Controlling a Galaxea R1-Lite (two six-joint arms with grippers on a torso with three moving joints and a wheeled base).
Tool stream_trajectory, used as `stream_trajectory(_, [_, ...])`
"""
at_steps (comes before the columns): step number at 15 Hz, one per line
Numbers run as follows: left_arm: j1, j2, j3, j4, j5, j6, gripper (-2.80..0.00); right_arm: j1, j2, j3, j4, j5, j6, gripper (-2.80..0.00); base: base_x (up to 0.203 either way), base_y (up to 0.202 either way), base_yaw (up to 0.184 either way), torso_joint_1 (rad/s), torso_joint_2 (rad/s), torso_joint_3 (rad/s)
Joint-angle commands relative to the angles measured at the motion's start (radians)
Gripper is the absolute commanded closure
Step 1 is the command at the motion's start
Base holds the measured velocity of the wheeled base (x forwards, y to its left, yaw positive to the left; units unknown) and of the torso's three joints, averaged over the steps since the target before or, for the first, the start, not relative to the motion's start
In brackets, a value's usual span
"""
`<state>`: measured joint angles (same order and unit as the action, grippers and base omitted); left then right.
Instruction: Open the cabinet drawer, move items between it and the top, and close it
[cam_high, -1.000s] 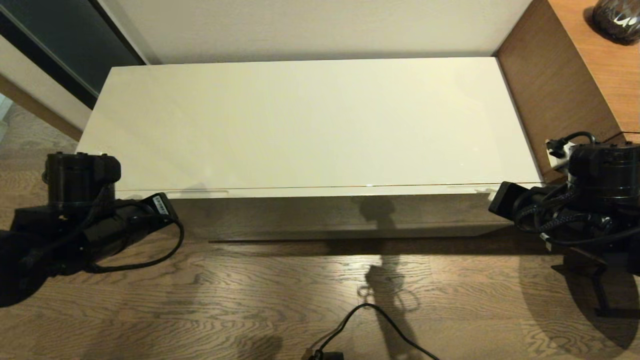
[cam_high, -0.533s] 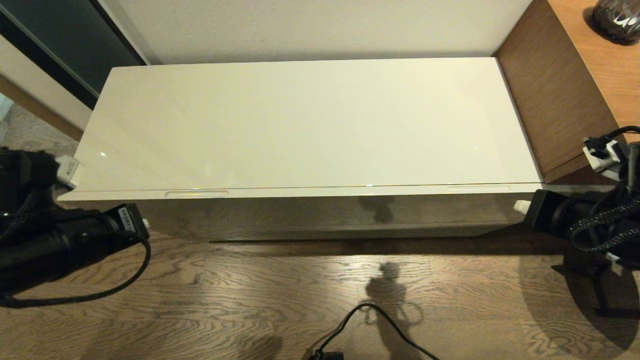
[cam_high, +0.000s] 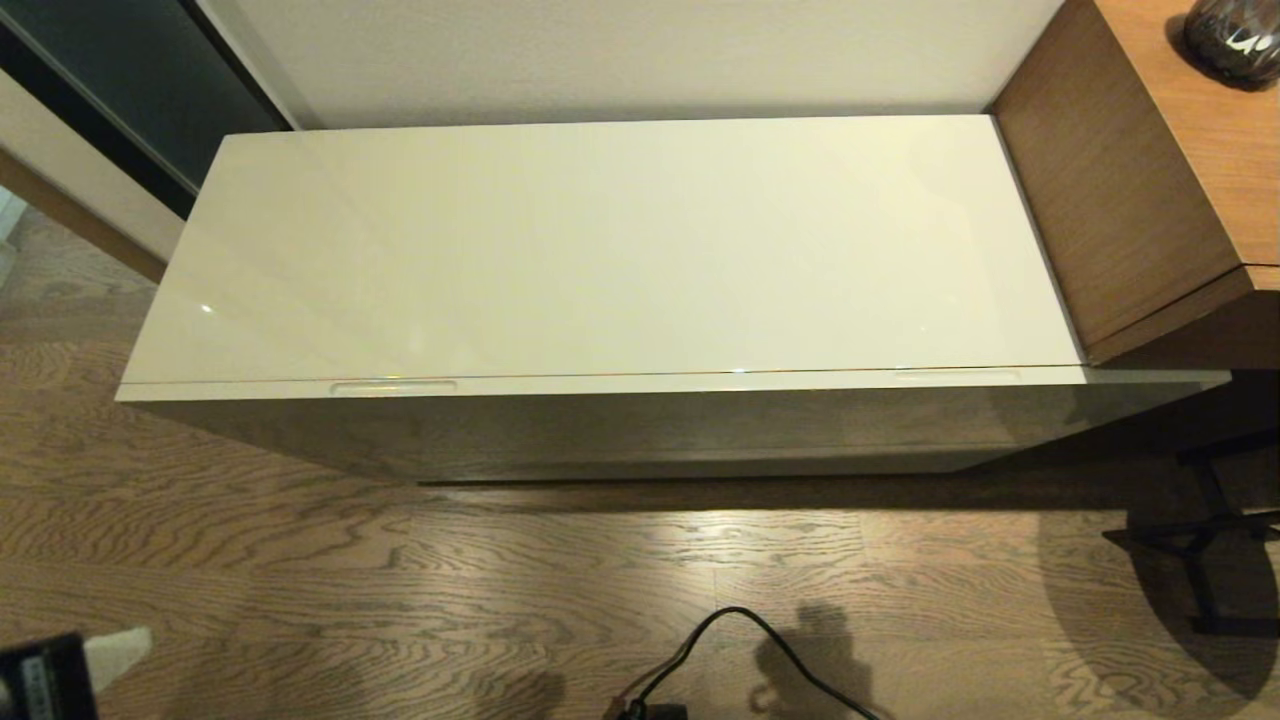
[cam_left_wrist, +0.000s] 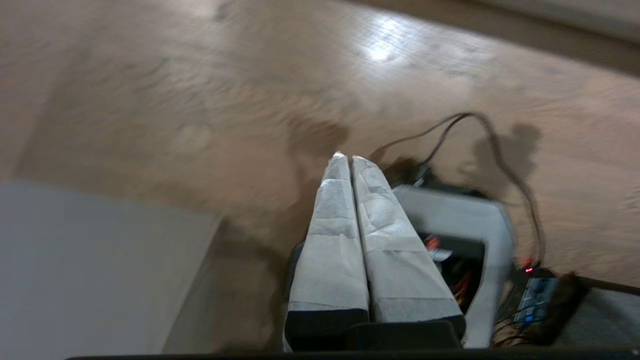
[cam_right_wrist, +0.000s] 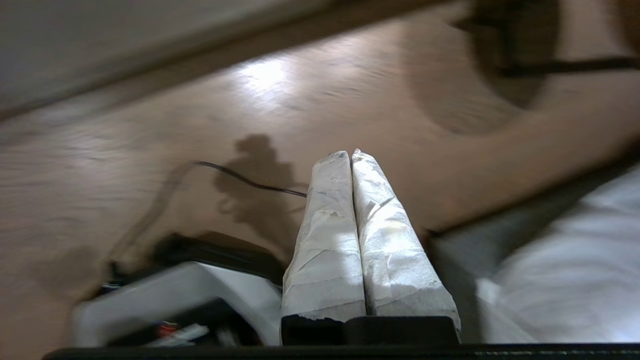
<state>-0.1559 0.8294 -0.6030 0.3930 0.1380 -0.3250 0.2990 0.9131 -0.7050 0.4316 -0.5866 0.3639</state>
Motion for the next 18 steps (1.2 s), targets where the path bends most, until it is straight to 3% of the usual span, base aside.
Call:
stream_trajectory(1, [0.045, -0.179, 0.003, 0.121, -0.002, 0.021, 0.0, -0.047, -0.201, -0.006, 0.127, -0.006, -0.028, 0.0, 0.0, 0.0, 0.0, 0.0, 0.0, 0.0])
stream_trajectory(4, [0.093, -0.305, -0.057, 0.298, -0.09, 0.091, 0.0, -0.09, -0.37, -0.008, 0.266, -0.007, -0.098, 0.0, 0.0, 0.0, 0.0, 0.0, 0.0, 0.0])
stream_trajectory(6, [0.137, -0.374, -0.065, 0.358, -0.143, 0.16, 0.0, -0.17, -0.463, -0.004, 0.344, 0.025, -0.163, 0.0, 0.0, 0.0, 0.0, 0.0, 0.0, 0.0])
stream_trajectory(9, [0.18, -0.447, -0.057, 0.386, -0.151, 0.227, 0.0, -0.359, -0.538, 0.0, 0.361, 0.238, -0.273, 0.0, 0.0, 0.0, 0.0, 0.0, 0.0, 0.0])
stream_trajectory(12, [0.186, -0.54, -0.003, 0.392, -0.141, 0.259, 0.0, -0.432, -0.637, 0.018, 0.349, 0.498, -0.359, 0.0, 0.0, 0.0, 0.0, 0.0, 0.0, 0.0])
stream_trajectory(14, [0.187, -0.589, 0.024, 0.378, -0.139, 0.321, 0.0, -0.433, -0.637, 0.04, 0.277, 0.507, -0.367, 0.0, 0.0, 0.0, 0.0, 0.0, 0.0, 0.0])
stream_trajectory(18, [0.184, -0.614, -0.005, 0.355, -0.13, 0.334, 0.0, -0.428, -0.639, 0.06, 0.185, 0.505, -0.372, 0.0, 0.0, 0.0, 0.0, 0.0, 0.0, 0.0])
